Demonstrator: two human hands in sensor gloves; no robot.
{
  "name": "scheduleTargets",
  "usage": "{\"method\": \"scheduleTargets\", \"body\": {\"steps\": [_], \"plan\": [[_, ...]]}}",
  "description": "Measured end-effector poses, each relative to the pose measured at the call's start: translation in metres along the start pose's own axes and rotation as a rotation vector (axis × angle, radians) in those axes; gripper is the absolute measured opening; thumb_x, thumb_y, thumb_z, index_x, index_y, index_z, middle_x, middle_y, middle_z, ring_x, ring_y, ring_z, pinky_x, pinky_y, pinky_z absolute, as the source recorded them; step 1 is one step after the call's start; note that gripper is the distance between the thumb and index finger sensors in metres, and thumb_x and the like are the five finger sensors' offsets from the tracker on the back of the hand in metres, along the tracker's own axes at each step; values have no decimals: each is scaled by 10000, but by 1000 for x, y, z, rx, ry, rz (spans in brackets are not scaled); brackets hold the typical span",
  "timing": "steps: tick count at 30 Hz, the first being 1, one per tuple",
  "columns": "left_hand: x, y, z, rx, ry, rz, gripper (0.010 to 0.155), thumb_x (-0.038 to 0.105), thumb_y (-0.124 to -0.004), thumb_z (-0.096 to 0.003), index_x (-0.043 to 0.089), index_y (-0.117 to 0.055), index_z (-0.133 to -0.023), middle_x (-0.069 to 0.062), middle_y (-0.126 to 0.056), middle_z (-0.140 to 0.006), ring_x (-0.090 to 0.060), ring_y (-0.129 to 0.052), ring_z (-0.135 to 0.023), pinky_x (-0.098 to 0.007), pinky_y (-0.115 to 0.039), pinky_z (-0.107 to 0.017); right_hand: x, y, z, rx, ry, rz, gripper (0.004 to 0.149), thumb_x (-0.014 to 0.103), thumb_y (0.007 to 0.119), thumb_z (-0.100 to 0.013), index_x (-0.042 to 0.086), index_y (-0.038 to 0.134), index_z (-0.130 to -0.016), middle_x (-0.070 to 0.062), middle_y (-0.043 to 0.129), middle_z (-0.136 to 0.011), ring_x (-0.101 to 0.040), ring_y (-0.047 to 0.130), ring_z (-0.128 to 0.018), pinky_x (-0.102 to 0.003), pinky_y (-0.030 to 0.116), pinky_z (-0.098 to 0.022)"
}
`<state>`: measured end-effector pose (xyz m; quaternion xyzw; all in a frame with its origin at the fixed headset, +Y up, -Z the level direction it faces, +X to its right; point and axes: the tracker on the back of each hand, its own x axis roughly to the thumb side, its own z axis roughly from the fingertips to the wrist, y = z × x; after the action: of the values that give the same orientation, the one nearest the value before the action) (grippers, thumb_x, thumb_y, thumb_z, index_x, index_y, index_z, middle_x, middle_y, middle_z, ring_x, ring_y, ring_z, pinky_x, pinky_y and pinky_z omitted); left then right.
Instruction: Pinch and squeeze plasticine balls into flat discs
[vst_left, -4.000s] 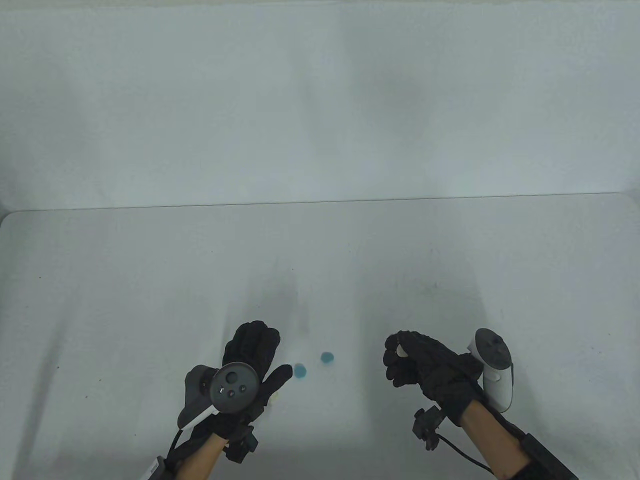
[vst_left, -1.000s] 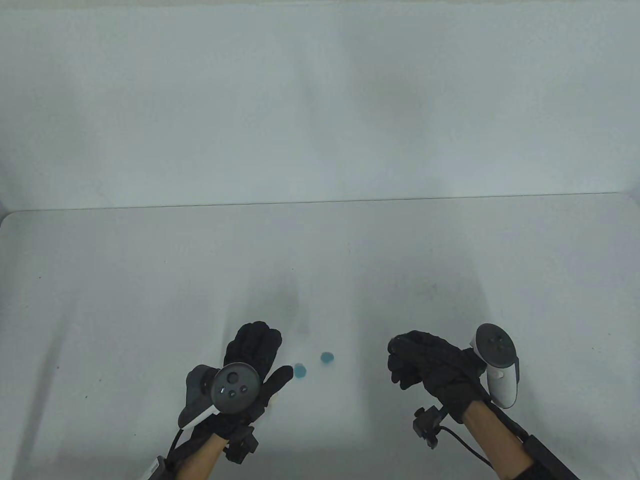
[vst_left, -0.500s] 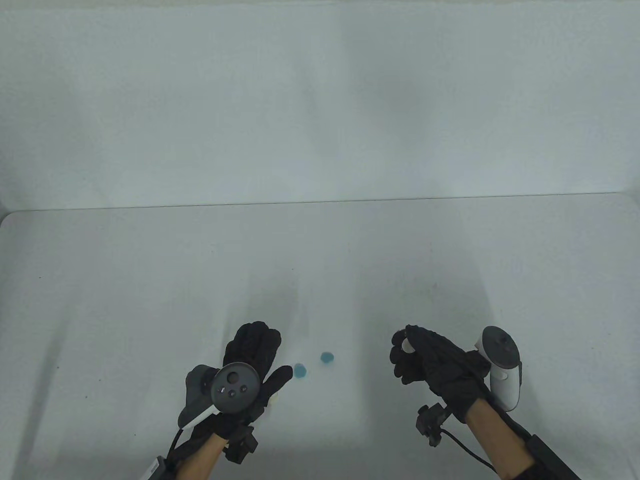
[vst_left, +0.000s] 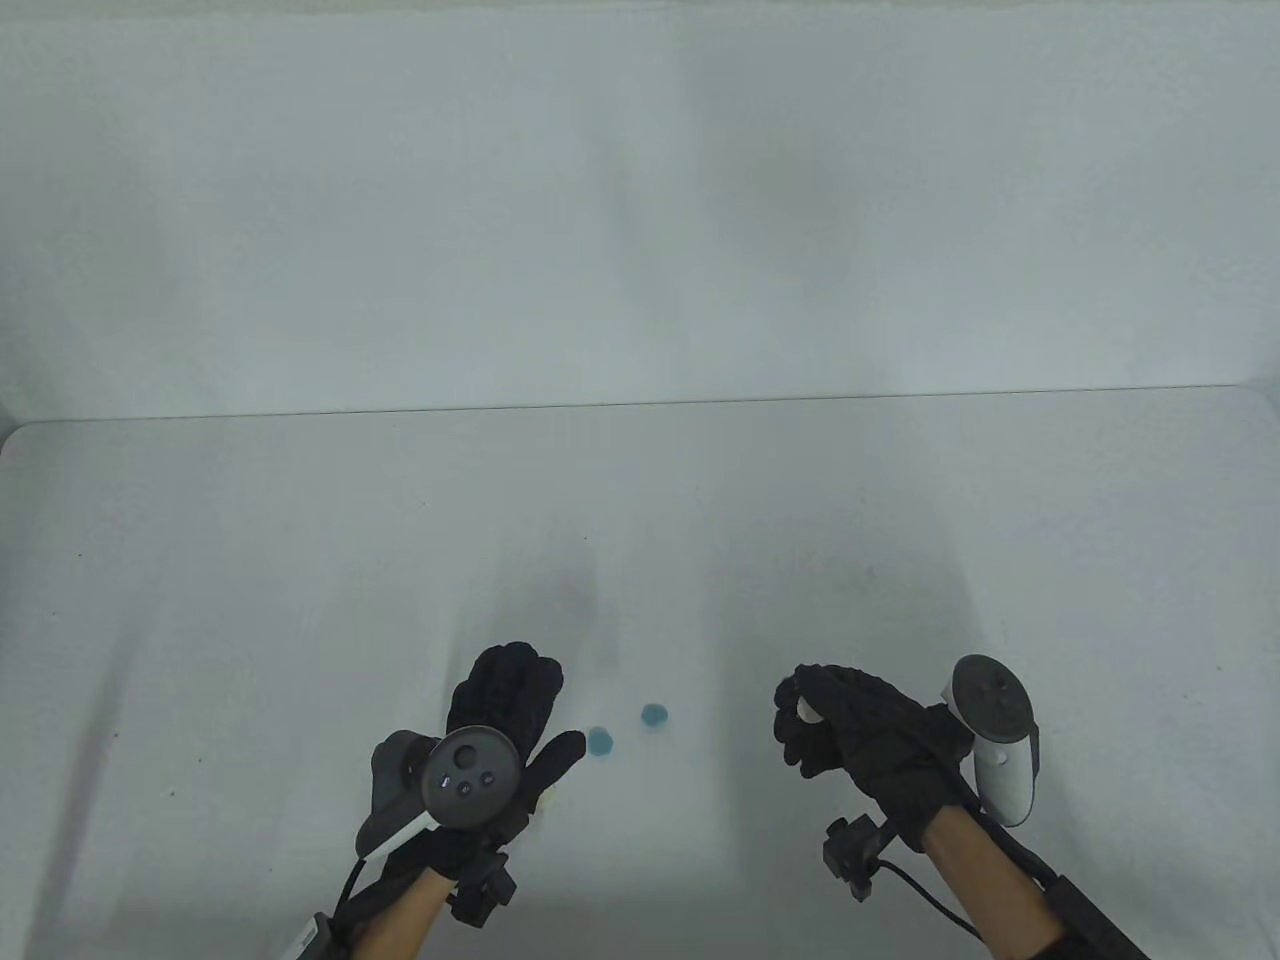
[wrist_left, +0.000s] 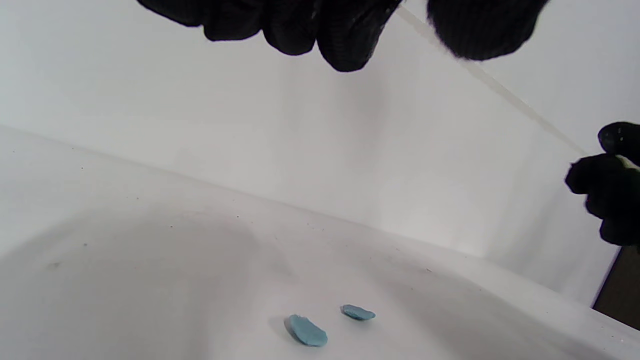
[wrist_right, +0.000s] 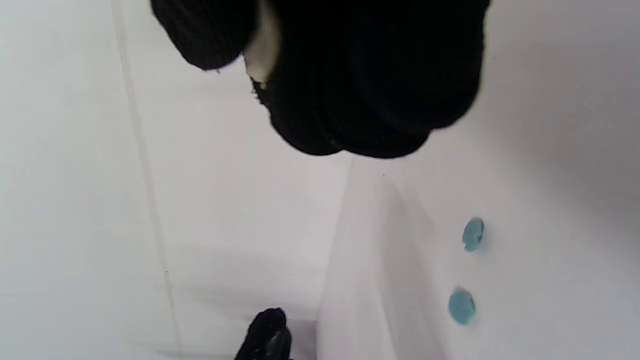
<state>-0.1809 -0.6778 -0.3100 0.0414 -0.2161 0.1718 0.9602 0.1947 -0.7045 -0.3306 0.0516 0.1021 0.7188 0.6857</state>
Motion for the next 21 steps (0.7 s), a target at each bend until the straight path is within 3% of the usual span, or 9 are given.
{"method": "scheduleTargets", "body": {"steps": [2, 3, 6, 10, 13, 18, 21], "plan": [[0, 0, 0, 0, 2, -3, 743, 488, -643, -549, 55, -505, -1137, -271, -411, -1166, -555, -421, -1061, -619, -442, -735, -4, -1, 0, 65, 13, -58, 717, 587, 592, -591, 7, 713, -995, -198, 895, -869, -364, 967, -665, -333, 913, -403], [0, 0, 1, 1, 2, -5, 743, 488, -643, -549, 56, -505, -1138, -272, -411, -1166, -555, -421, -1061, -620, -443, -734, -5, -2, -1, 71, 14, -77, 752, 606, 576, -591, -8, 696, -1006, -213, 883, -880, -374, 963, -673, -344, 910, -414], [0, 0, 0, 1, 2, 1, 744, 488, -643, -548, 56, -505, -1137, -271, -412, -1166, -556, -420, -1061, -621, -440, -735, -5, -3, -2, 56, 18, -82, 688, 569, 597, -596, -2, 750, -948, -178, 946, -783, -318, 1016, -582, -306, 932, -379], [0, 0, 0, -5, 3, -4, 743, 488, -643, -548, 57, -506, -1137, -271, -412, -1166, -555, -421, -1062, -620, -441, -735, -4, -2, -3, 65, 15, -98, 466, 393, 645, -621, 32, 801, -872, -130, 995, -667, -254, 1055, -486, -260, 955, -312], [0, -1, 0, -11, 4, 0, 743, 488, -643, -548, 57, -507, -1137, -271, -412, -1166, -556, -419, -1062, -621, -441, -734, -2, -1, -4, 84, 8, -105, 442, 344, 656, -615, 15, 793, -875, -129, 998, -661, -235, 1065, -484, -248, 966, -310], [0, 0, 0, -8, 4, 1, 741, 486, -645, -548, 57, -507, -1137, -270, -413, -1166, -555, -420, -1062, -620, -441, -735, 5, -2, -2, 23, -20, -42, 426, 307, 659, -606, 4, 797, -871, -112, 1021, -596, -191, 1088, -410, -213, 985, -250], [1, 0, 0, -11, 4, -5, 742, 487, -644, -548, 57, -507, -1137, -269, -413, -1166, -555, -421, -1062, -619, -443, -734, 2, -3, -2, 11, -13, -49, 433, 321, 659, -609, 10, 793, -878, -111, 1009, -642, -206, 1082, -455, -229, 983, -291]]}}
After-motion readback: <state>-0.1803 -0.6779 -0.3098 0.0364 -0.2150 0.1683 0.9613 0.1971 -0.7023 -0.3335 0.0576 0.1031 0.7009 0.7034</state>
